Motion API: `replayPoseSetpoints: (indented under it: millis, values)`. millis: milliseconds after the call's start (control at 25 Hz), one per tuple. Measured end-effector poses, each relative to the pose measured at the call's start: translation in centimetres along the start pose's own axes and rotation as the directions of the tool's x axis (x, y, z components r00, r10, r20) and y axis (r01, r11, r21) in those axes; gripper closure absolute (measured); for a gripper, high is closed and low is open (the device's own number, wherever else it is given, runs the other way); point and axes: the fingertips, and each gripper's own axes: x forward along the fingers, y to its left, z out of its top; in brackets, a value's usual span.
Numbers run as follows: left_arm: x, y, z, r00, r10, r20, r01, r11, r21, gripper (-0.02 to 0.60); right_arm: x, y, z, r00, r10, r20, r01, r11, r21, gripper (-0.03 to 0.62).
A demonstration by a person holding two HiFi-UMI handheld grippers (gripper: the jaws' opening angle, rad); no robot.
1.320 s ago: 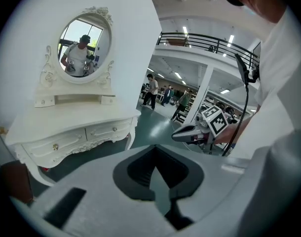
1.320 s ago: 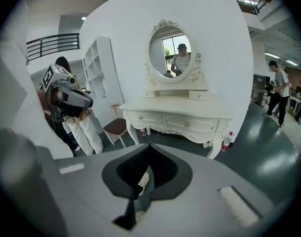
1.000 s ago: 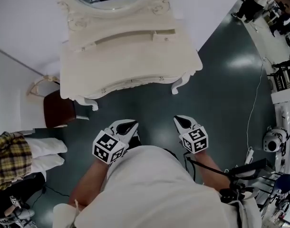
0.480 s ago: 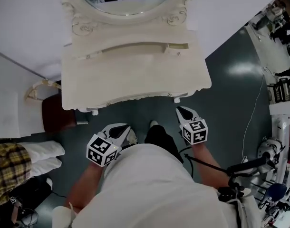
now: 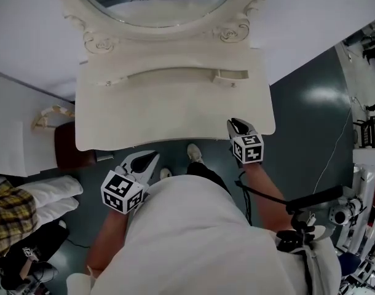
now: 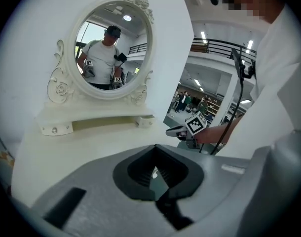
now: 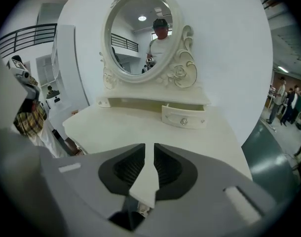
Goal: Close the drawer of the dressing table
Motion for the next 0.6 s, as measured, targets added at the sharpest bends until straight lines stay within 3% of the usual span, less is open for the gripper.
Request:
replayPoseSetpoints:
  millis: [280,600]
  values:
    - [3.9,1.6,3.8,0.998,0.054,0.029,-0.054,0.998,-0.017,0.579,5.5,-6.2,2.5,1.0,-0.015,-0.004,0.015,0.999,0.03,0.517]
    - [6.1,2.7,5.4,0.991,0.128,0.029,-0.127,0.99,-0.059,0.578,9.7,-9.6,4.1,1.0,0.006,-0.019,-0.005,0.998,0.069,0.497]
